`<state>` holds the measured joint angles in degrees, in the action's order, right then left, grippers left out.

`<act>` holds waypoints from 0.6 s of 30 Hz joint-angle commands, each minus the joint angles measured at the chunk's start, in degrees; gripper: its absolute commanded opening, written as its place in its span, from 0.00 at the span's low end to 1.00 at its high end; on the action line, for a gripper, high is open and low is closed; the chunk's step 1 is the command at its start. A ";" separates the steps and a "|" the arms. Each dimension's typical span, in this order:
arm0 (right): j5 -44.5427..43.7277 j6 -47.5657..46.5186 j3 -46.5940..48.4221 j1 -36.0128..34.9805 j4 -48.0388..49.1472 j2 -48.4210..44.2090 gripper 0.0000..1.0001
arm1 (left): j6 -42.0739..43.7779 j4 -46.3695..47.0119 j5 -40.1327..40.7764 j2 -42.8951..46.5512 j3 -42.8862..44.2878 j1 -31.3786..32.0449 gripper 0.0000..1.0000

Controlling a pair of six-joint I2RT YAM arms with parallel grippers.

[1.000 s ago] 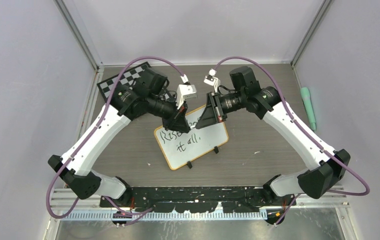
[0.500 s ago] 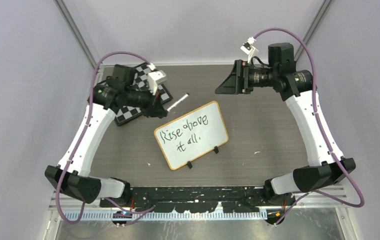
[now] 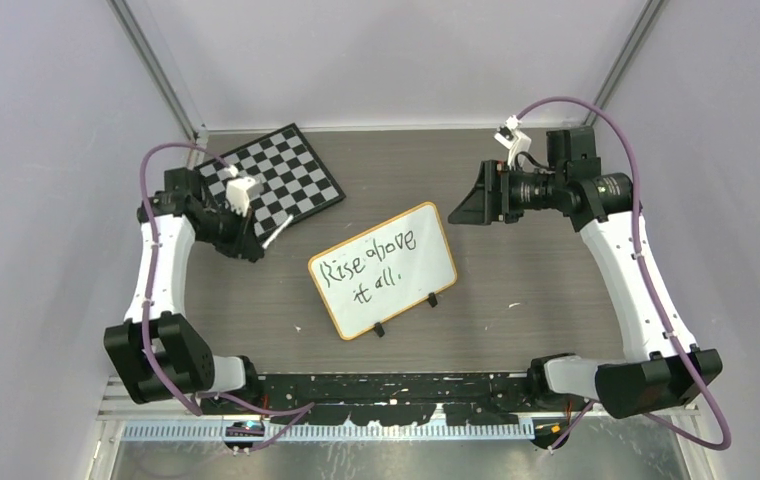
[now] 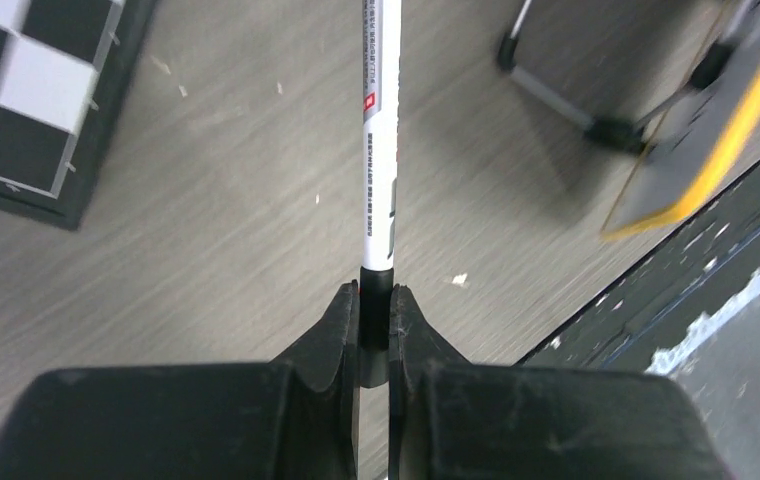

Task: Write a sentence on the whiteboard
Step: Put down the whiteboard marker at the center of the board.

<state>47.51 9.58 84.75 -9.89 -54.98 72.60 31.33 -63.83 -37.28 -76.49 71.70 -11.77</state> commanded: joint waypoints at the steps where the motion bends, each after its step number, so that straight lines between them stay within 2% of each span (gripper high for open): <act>1: -2.36 -2.93 -4.08 0.35 0.11 -2.64 0.80 | 7.81 3.34 7.46 -0.44 -7.97 -0.38 0.00; 11: -7.81 -6.51 -9.54 0.65 0.66 -5.77 0.80 | 10.02 16.97 17.38 -5.07 -20.59 2.20 0.02; 18: -9.06 -6.33 -11.10 0.80 1.79 -7.09 0.80 | 8.75 22.36 21.96 -10.34 -23.22 6.06 0.07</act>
<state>39.75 4.34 73.60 -9.50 -55.31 67.29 39.72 -46.94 -18.87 -84.16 48.53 -7.38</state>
